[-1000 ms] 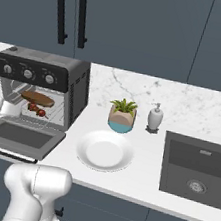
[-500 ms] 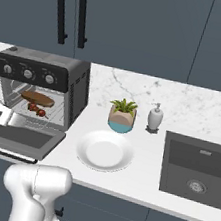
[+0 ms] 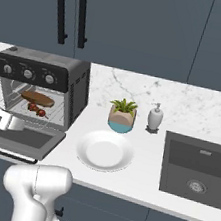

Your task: Pick up the kebab skewer and baguette bread, and place them inside the toaster oven. Close the toaster oven door and start by setting the timer.

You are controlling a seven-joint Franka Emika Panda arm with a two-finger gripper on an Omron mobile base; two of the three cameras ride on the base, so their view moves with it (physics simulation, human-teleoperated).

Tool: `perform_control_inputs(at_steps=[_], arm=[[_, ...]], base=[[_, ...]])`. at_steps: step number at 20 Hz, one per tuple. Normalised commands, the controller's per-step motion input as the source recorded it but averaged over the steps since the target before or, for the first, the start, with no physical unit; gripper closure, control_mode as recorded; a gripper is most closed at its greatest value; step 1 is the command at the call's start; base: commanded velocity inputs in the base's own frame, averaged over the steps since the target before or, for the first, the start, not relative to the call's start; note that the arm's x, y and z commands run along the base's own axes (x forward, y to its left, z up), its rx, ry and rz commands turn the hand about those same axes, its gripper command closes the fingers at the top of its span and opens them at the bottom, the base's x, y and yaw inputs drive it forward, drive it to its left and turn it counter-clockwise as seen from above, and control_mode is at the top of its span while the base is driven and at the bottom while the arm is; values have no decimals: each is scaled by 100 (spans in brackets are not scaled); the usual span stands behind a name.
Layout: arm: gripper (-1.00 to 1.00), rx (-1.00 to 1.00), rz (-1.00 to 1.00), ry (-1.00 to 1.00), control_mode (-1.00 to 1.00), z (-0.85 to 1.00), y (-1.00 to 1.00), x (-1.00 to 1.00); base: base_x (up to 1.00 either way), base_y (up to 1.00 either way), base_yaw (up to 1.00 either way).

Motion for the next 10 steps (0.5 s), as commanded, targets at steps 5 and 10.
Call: perform_control_inputs(at_steps=[5, 10], arm=[[-100, 0, 0, 0, -100, 0, 6, 14], [-100, 0, 1, 0, -100, -4, 9, 26]], base=[[0, 0, 0], [0, 0, 0]])
